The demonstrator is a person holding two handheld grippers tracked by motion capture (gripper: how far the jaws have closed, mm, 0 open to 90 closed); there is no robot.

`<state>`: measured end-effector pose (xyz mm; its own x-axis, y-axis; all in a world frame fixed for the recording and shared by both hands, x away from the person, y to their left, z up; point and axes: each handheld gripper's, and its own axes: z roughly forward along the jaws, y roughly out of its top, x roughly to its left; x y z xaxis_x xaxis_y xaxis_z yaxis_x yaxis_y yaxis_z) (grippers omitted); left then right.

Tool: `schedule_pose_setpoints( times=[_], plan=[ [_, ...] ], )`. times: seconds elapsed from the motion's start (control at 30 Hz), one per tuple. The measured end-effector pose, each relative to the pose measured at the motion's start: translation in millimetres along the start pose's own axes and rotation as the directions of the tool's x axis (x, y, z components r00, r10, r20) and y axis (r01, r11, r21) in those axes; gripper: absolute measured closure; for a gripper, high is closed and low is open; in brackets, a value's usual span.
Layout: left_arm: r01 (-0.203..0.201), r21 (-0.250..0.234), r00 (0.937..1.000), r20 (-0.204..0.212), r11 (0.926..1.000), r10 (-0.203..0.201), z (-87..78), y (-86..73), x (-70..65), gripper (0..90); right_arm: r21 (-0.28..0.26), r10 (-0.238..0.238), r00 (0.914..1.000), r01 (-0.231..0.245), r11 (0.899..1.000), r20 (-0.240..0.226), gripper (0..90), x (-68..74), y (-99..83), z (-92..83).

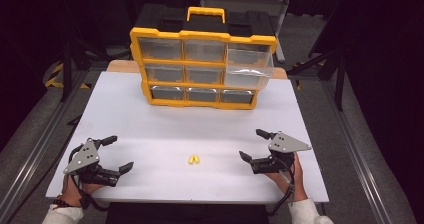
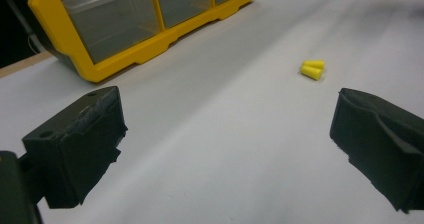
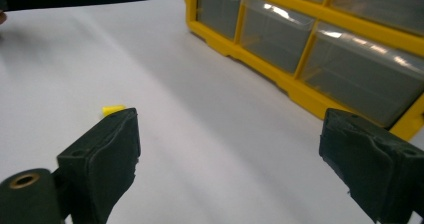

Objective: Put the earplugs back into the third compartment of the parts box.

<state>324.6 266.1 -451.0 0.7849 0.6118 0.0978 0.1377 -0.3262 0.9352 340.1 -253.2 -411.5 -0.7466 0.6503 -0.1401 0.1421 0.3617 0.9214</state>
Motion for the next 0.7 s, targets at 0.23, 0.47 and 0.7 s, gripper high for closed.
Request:
schedule_pose_setpoints(
  times=[0.23, 0.47, 0.7],
  plan=[
    [-0.028, -0.004, 0.9996, -0.011, 0.9996, 0.028, -1.5, -2.7, -1.5, 6.3, 0.051, -0.034, 0.9970, 0.038, 0.998, -0.069, 16.7, 7.3, 0.6, 11.6],
    [0.007, -0.003, 1.0000, -0.006, 1.0000, -0.007, 0.1, -5.9, 2.3, 5.7, 0.099, -0.075, 0.9858, 0.090, 0.991, -0.150, 18.6, 12.8, 14.4, 30.8],
    [0.007, 0.007, 0.9999, 0.012, 1.0000, -0.007, 4.0, -6.5, 2.1, 5.7, 0.162, -0.117, 0.9589, 0.162, 0.973, -0.259, 22.2, 18.8, 24.6, 63.8]
  ],
)
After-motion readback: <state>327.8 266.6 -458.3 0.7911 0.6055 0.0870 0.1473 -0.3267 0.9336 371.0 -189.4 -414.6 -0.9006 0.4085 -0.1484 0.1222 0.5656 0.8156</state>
